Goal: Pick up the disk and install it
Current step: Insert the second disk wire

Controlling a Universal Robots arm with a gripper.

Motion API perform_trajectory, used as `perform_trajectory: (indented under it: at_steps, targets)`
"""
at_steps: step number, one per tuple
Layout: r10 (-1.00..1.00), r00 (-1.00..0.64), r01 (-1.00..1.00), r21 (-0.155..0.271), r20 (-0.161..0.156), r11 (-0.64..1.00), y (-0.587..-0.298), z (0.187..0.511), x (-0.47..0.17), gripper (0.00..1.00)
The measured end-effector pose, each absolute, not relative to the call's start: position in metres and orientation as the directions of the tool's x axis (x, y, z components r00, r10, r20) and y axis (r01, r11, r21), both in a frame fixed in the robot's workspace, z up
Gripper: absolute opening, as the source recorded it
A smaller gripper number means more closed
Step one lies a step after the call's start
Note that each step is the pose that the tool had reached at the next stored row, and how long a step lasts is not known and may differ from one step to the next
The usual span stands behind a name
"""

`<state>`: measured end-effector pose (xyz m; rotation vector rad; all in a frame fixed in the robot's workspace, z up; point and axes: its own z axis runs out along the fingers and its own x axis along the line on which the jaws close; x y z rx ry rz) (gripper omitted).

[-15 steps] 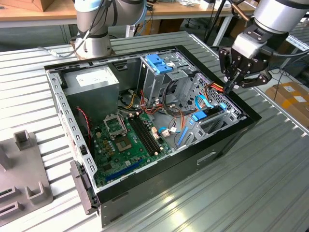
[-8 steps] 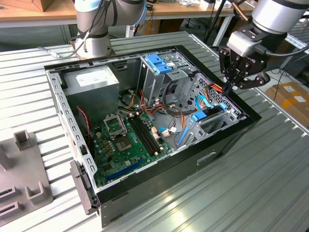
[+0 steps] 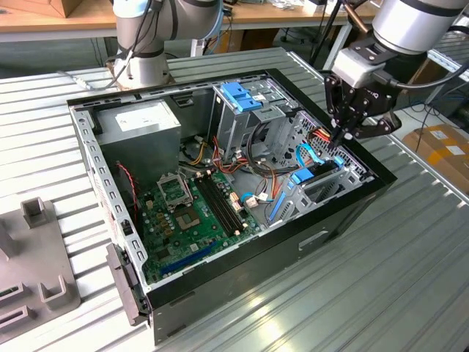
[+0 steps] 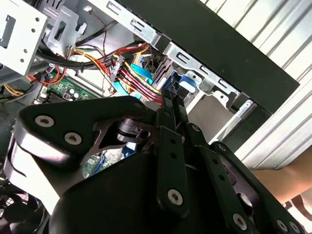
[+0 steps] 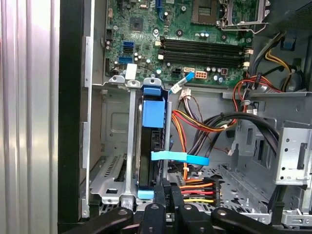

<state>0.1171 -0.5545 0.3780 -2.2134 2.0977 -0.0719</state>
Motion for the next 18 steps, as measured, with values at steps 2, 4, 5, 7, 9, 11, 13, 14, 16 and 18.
perform_trajectory:
  at_steps: [2, 4, 5, 7, 9, 11, 13, 14, 16, 18]
  targets:
    - [-1.000, 0.006, -0.995, -0.098, -0.028, -0.004, -0.554, 0.376, 0.117, 0.17]
    - [-1.000, -0.006, -0.995, -0.099, -0.028, 0.009, -0.554, 0.376, 0.117, 0.17]
    - [-1.000, -0.006, -0.995, -0.097, -0.029, 0.009, -0.554, 0.376, 0.117, 0.17]
    - [-0.999, -0.006, -0.996, -0.091, -0.032, 0.009, -0.554, 0.375, 0.117, 0.17]
    - [-0.999, -0.006, -0.996, -0.090, -0.038, 0.010, -0.555, 0.376, 0.117, 0.17]
    - [-0.998, -0.006, -0.996, -0.090, -0.066, 0.012, -0.555, 0.375, 0.117, 0.17]
    - [-0.997, -0.006, -0.996, -0.090, -0.073, 0.013, -0.556, 0.375, 0.117, 0.17]
    - [-0.997, -0.006, -0.996, -0.090, -0.076, 0.013, -0.558, 0.375, 0.117, 0.17]
    - [-0.997, -0.006, -0.996, -0.090, -0.076, 0.013, -0.561, 0.372, 0.117, 0.17]
    - [-0.997, -0.006, -0.996, -0.090, -0.076, 0.013, -0.561, 0.366, 0.117, 0.17]
